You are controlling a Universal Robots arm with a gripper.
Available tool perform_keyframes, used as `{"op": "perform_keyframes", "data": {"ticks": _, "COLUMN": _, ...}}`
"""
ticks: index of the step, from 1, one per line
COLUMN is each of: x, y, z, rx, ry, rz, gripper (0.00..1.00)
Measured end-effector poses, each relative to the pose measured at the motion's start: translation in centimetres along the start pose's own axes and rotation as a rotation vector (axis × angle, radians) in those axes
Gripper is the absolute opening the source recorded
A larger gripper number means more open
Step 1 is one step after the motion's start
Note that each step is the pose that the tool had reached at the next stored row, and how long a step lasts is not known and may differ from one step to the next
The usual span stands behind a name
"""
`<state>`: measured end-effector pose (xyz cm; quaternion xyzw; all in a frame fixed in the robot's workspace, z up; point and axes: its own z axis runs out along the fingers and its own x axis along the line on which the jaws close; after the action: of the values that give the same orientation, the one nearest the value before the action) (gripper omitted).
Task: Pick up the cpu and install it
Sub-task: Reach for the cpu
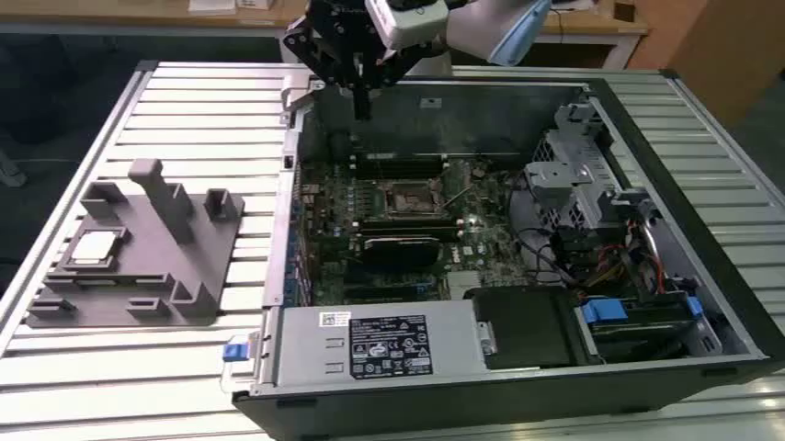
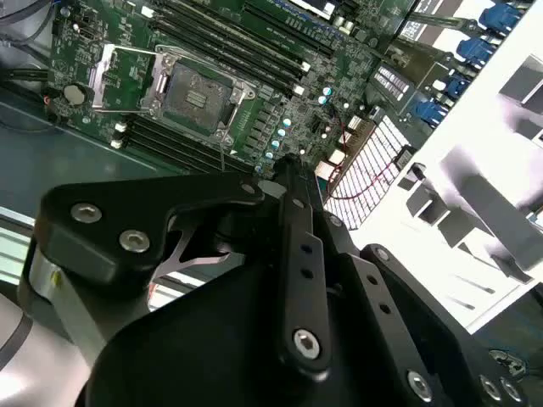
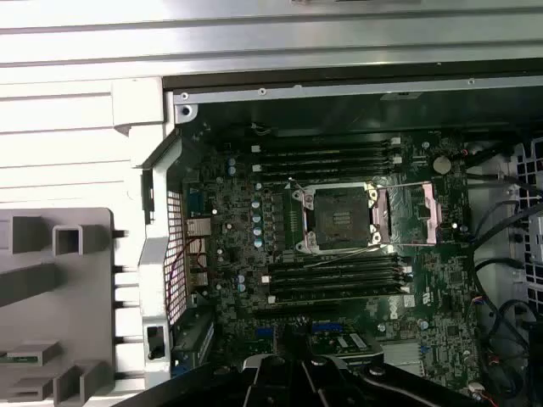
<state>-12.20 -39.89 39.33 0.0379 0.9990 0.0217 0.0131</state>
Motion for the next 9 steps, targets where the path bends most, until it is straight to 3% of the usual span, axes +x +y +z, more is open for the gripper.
{"op": "perform_keyframes", "data": {"ticks": 9, "x": 0.02, "y": 0.00, "z": 0.00, "rx": 0.0000, "ry": 0.0000, "rz": 0.000, "gripper": 0.11}}
